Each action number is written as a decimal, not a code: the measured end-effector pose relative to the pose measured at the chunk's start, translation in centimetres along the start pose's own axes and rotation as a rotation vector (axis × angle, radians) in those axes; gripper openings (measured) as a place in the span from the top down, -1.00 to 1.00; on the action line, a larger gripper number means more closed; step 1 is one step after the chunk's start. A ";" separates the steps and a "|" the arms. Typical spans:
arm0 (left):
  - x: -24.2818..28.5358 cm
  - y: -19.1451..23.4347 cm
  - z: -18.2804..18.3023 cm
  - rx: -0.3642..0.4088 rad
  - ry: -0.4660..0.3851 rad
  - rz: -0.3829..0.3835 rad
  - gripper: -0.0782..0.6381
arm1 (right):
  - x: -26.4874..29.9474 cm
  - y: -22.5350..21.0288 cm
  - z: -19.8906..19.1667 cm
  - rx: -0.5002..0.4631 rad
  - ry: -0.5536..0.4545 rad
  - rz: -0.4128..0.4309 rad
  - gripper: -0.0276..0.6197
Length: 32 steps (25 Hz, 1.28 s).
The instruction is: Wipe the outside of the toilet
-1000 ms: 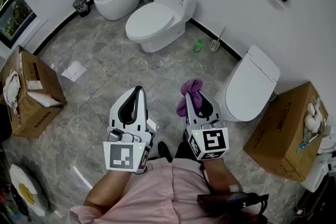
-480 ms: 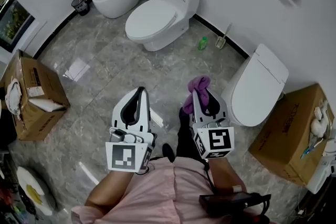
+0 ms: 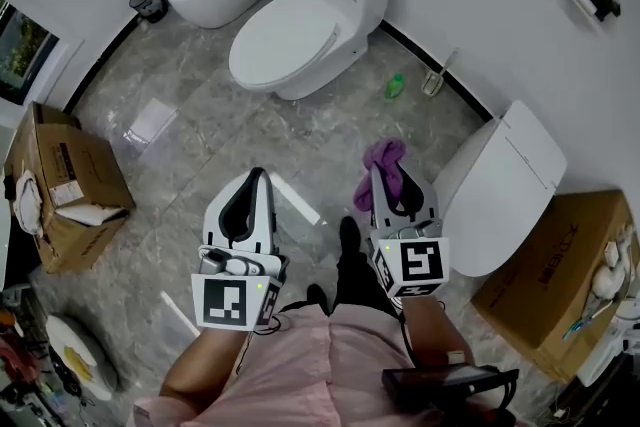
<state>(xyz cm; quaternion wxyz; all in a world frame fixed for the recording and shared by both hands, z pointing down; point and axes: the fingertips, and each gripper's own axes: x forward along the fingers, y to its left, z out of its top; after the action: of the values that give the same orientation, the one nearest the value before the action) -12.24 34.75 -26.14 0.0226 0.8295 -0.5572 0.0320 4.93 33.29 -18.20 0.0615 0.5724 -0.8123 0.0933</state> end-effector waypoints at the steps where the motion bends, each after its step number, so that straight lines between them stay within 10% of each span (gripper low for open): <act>1: 1.5 0.3 0.2 0.010 -0.007 0.007 0.76 | 1.2 -0.9 0.2 0.002 0.002 0.005 0.65; 18: 12.0 8.7 2.9 -0.002 -0.085 0.096 0.76 | 15.9 -4.1 4.9 -0.050 -0.021 0.038 0.65; 32: 24.0 22.0 2.0 -0.010 -0.079 -0.013 0.76 | 30.7 -2.8 8.3 -0.060 -0.041 -0.108 0.65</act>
<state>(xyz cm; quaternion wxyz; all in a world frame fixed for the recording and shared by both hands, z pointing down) -23.48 4.13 -26.18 0.0048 0.8336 -0.5524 -0.0038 -2.71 2.32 -19.70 0.0669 0.6152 -0.7837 0.0535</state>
